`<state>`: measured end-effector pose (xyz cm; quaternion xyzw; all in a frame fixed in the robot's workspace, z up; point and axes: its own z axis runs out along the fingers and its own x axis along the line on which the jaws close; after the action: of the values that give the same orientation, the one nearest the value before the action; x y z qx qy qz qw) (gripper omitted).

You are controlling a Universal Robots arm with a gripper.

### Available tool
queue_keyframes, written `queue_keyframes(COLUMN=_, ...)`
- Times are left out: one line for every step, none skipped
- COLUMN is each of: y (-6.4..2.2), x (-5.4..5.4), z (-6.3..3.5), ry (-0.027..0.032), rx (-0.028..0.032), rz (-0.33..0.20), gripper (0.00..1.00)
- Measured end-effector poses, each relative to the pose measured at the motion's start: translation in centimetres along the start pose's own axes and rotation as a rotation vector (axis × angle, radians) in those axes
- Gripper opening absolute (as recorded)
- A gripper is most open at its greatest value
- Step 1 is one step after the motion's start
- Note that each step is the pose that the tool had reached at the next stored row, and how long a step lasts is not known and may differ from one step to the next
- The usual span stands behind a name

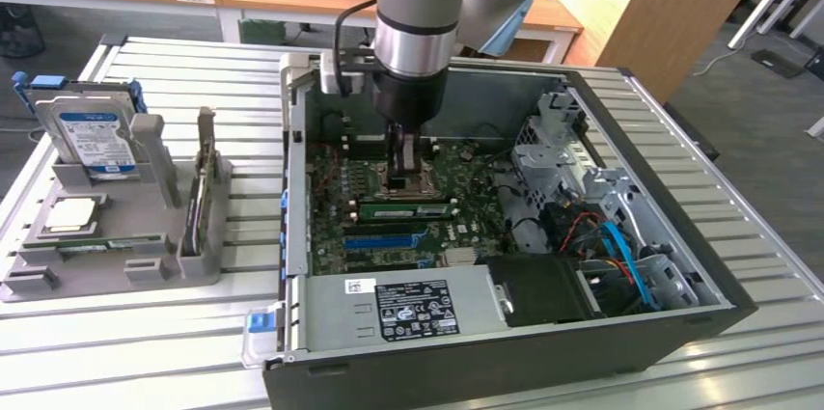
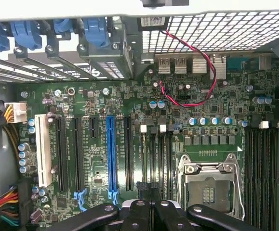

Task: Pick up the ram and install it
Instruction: 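Press down the ram until it locks into place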

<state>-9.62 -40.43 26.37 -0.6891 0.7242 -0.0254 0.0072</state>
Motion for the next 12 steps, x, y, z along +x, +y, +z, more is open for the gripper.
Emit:
queue_keyframes(y=0.00, x=0.00, z=0.04, ry=0.0001, rx=-0.0001, rz=0.000, gripper=0.11)
queue_keyframes(y=0.01, x=0.00, z=0.08, ry=0.0004, rx=-0.0002, rz=0.000, gripper=0.11)
queue_keyframes(y=0.01, x=0.00, z=0.14, ry=0.0004, rx=-0.0002, rz=0.000, gripper=0.11)
queue_keyframes(y=0.01, x=0.00, z=0.19, ry=0.0004, rx=-0.0001, rz=0.000, gripper=0.11)
queue_keyframes(y=0.01, x=0.00, z=0.19, ry=0.0005, rx=-0.0002, rz=0.000, gripper=0.11)
queue_keyframes(y=0.01, x=0.00, z=0.19, ry=0.0006, rx=-0.0002, rz=0.000, gripper=0.11)
queue_keyframes(y=0.01, x=0.00, z=0.19, ry=0.0006, rx=-0.0003, rz=0.000, gripper=0.11)
queue_keyframes(y=0.01, x=0.00, z=0.20, ry=0.0005, rx=-0.0003, rz=0.000, gripper=0.11)
queue_keyframes(y=0.01, x=0.00, z=0.20, ry=0.0004, rx=-0.0002, rz=0.000, gripper=0.11)
queue_keyframes(y=0.01, x=0.00, z=0.20, ry=0.0005, rx=-0.0002, rz=0.000, gripper=0.11)
queue_keyframes(y=0.01, x=0.00, z=0.20, ry=0.0004, rx=-0.0001, rz=0.000, gripper=0.11)
queue_keyframes(y=0.01, x=0.00, z=0.23, ry=0.0003, rx=-0.0001, rz=0.000, gripper=0.11)
